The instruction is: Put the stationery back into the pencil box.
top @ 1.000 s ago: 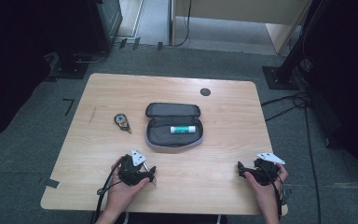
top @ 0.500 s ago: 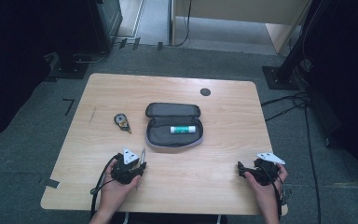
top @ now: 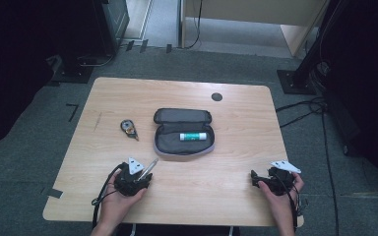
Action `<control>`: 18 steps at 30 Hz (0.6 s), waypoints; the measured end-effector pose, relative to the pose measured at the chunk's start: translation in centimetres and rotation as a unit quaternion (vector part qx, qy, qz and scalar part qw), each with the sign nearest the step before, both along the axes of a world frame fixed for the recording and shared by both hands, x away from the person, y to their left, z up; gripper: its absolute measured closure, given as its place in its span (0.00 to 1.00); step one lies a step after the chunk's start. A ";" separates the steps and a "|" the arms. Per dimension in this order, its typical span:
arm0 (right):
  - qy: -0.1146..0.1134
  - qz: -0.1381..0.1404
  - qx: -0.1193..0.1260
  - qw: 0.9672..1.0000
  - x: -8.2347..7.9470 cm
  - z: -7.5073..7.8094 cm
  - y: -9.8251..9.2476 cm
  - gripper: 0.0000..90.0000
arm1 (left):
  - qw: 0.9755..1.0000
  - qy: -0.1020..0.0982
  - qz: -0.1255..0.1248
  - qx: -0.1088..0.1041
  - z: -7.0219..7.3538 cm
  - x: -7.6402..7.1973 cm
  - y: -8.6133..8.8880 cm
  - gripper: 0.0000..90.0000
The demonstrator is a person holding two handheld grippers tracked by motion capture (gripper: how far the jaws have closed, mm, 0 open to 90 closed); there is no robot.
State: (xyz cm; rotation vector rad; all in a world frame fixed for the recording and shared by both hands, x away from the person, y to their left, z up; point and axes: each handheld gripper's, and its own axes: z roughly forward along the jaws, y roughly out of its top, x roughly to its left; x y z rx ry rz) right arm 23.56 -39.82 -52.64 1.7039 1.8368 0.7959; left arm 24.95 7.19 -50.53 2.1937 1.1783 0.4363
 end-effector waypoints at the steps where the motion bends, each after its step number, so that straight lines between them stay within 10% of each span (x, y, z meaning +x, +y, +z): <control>1: 0.001 0.000 0.000 1.000 0.0 0.0 0.0 0.01 | 1.000 0.001 0.000 0.000 0.0 -0.1 0.2 0.64; 10: 0.000 0.001 0.001 1.000 0.0 0.0 0.0 0.02 | 1.000 -0.003 -0.020 -0.013 -0.1 -0.3 1.6 0.90; 18: 0.000 0.001 0.001 1.000 0.0 0.0 0.0 0.02 | 0.998 0.001 -0.044 -0.033 -0.2 -0.3 1.9 0.90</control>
